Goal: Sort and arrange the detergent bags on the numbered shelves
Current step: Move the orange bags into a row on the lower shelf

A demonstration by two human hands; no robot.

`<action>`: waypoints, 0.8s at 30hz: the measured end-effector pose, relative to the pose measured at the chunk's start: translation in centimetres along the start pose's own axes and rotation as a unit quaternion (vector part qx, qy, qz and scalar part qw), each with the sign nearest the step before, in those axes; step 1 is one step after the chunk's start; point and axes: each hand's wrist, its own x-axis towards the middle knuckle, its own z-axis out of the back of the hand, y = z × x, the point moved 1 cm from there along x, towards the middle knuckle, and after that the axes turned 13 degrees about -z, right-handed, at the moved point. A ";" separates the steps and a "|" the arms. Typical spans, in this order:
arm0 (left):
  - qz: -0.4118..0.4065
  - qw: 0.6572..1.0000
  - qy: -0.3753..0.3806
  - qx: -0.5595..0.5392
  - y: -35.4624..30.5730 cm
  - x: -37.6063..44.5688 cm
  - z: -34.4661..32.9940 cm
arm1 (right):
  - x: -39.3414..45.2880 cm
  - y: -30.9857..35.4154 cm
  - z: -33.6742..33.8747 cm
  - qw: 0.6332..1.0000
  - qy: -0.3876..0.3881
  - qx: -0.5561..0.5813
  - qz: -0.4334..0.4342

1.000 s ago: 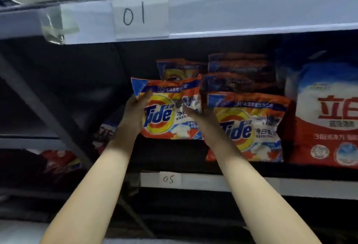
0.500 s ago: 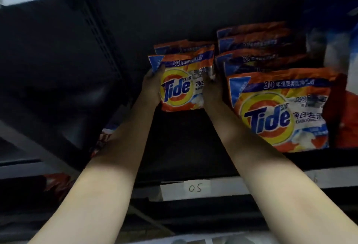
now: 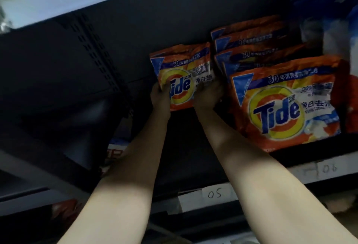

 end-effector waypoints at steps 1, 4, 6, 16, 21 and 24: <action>-0.011 0.999 0.002 0.041 0.6 -0.5 0.2 | -0.8 -0.5 0.1 1.000 0.003 -0.028 -0.011; -0.031 0.985 0.032 0.165 2.3 -2.8 1.1 | -3.0 -2.9 0.4 0.996 0.022 -0.084 0.022; -0.047 0.969 0.050 0.238 2.7 -3.7 1.6 | -4.1 -3.8 1.5 0.988 0.044 -0.138 0.050; -0.242 0.782 0.295 0.493 -0.3 -13.2 0.1 | -11.0 -6.0 10.4 0.924 0.100 -0.317 0.188; -0.269 0.749 0.348 0.496 -4.9 -19.9 -3.7 | -10.7 -8.4 19.6 0.906 0.058 -0.335 0.251; -0.296 0.706 0.377 0.521 -7.4 -23.9 -6.4 | -10.3 -9.0 26.7 0.877 0.045 -0.404 0.254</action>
